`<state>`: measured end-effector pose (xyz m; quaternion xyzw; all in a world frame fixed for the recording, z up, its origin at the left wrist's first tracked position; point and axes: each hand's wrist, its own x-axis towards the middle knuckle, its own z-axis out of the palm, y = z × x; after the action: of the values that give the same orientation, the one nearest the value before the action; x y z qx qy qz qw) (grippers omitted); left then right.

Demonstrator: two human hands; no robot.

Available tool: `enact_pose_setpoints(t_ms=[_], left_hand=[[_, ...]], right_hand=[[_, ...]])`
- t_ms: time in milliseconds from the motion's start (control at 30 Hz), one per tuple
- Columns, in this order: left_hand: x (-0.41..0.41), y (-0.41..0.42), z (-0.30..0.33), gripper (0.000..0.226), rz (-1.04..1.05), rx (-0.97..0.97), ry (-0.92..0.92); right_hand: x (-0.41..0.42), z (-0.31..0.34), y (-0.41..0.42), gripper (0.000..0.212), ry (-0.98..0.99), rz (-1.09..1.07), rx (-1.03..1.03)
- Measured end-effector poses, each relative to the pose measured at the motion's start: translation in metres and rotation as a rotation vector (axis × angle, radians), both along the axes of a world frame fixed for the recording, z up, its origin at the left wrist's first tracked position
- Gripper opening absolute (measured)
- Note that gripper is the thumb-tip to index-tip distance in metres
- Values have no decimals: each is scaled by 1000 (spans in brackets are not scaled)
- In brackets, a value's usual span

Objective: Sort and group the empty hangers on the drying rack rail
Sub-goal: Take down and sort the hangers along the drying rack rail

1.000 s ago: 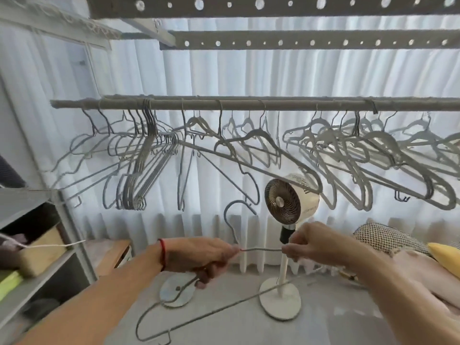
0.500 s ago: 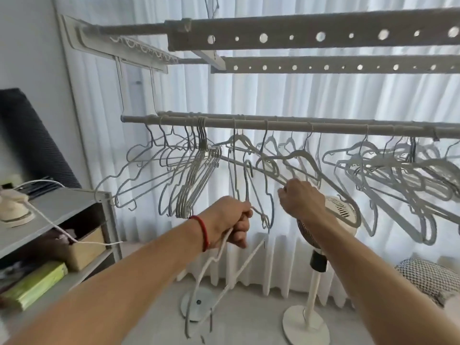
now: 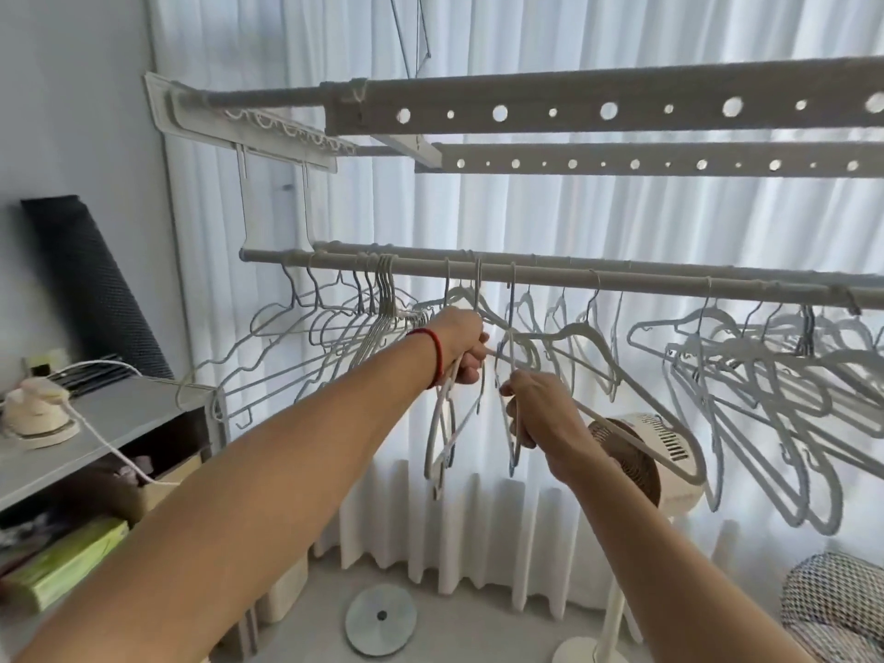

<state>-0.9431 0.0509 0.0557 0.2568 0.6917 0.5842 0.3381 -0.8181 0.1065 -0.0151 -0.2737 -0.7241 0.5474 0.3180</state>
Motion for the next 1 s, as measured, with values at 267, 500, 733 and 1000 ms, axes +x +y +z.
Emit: enact_pose_setpoints(t_ms=[267,500,733,1000], left_hand=[[-12,35,16,30,79,37,51],[-23,44,9,26,94,19,45],[-23,22,-1,23,-42,-67,130],[-73,-91,0,21,13,155,716]], right_hand=[[25,-4,16,28,-18,-3,26],[23,0,33,29,-220,-40,221],[5,10,7,32,-528,-262,632],[-50,40,-86,36,-98,-364,1013]])
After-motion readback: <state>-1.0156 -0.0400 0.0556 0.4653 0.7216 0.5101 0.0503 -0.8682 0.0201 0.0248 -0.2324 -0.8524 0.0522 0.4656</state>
